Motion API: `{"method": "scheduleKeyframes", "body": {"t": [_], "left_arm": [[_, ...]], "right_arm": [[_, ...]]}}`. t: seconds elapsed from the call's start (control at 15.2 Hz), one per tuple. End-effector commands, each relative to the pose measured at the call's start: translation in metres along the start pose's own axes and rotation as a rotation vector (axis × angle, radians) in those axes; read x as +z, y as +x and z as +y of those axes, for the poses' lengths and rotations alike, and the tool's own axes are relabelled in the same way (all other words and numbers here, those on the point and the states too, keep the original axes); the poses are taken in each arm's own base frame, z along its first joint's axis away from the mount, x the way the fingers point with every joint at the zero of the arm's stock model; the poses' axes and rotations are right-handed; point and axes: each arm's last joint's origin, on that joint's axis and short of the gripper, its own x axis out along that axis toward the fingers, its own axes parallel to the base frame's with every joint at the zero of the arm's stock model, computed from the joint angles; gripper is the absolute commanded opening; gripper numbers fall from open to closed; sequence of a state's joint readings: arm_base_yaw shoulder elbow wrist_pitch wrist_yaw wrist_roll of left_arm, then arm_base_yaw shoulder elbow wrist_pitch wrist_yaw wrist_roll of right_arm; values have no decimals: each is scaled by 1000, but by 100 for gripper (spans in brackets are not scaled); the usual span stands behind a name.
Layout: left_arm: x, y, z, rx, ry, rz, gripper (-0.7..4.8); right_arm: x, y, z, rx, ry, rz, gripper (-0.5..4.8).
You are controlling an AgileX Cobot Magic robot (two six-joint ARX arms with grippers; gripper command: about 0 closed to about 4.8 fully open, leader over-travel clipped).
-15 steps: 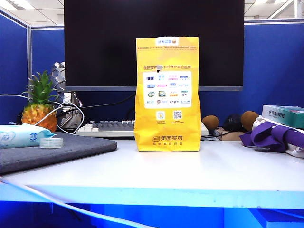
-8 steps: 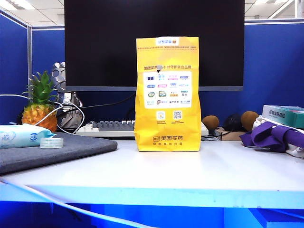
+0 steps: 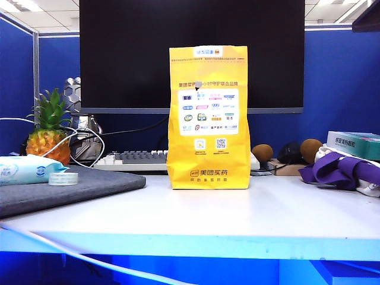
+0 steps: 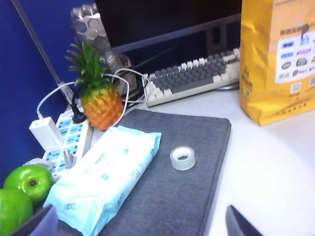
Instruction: Pick up the orange and throw it into the yellow paper bag.
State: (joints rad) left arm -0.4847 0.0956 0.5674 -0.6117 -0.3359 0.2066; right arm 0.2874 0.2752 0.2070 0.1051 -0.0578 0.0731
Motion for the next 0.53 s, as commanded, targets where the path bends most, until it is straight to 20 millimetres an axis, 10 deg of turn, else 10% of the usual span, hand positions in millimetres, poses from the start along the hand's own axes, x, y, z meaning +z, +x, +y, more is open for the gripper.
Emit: {"method": "scheduleKeyframes", "body": {"t": [0.07, 0.53], "left_arm": [[1, -1, 0, 1, 2, 1, 479], [-3, 1, -1, -3, 1, -3, 479]], "right_arm": [[-4, 0, 0, -8, 9, 54, 479], [-15, -7, -1, -11, 9, 46, 479]]}}
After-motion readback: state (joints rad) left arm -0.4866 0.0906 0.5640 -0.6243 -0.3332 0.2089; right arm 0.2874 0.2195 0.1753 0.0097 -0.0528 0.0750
